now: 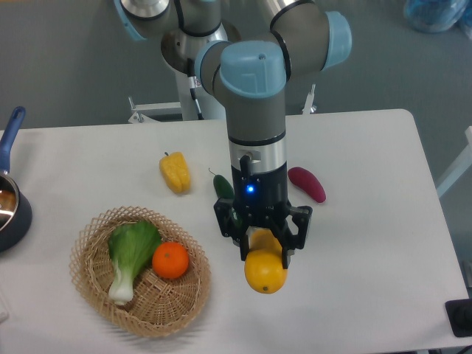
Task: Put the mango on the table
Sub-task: 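Carry the held yellow mango away from the basket, past the cucumber, then lower the mango toward the table beside the white vegetable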
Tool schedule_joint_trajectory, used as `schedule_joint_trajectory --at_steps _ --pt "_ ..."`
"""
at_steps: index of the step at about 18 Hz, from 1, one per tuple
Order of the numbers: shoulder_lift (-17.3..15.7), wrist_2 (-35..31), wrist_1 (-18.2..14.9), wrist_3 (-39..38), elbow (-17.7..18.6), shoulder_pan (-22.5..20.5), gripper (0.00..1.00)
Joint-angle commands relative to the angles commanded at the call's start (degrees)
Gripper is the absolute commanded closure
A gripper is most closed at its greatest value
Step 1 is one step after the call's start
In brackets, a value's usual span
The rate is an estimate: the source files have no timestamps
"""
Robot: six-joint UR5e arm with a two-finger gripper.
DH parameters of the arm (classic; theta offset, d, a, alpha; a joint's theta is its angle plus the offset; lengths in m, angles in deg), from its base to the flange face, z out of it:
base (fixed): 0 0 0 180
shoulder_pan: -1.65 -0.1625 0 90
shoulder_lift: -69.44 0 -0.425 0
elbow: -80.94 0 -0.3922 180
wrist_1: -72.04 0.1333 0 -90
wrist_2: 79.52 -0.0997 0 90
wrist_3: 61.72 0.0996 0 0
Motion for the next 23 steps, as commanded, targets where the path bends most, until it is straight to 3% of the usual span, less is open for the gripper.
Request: schedule_joint_trajectory --at_steps 7,14,19,23 --pt "-1.3 -0.3 -0.6 1.4 2.2 -0.5 0.56" --pt "-3.0 -0.9 -1.0 17.0 7.7 -3.8 0.56" --pt "0.8 -6.1 -0.9 22.5 8.8 -5.3 0.56" --pt "4.2 -7.5 -0.5 17.6 7.7 -5.1 0.56"
